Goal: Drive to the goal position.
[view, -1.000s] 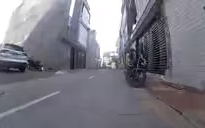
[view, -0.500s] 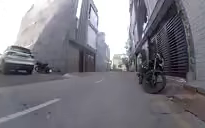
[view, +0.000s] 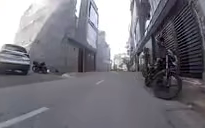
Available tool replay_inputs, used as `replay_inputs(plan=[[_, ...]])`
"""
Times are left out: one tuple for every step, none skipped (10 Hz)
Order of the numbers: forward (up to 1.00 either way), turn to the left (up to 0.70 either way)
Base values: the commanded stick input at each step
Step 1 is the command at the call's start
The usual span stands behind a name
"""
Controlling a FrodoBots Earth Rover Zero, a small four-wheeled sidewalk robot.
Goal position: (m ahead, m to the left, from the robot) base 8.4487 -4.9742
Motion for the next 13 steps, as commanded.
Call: replay_inputs(plan=[[1.0, 0.0], [1.0, 0.0], [1.0, 0.0], [1.0, -0.08], [1.0, -0.27], [1.0, -0.27], [1.0, -0.27], [1.0, -0.27], [1.0, -0.27], [1.0, -0.27], [1.0, -0.27], [1.0, -0.27], [1.0, -0.27]])
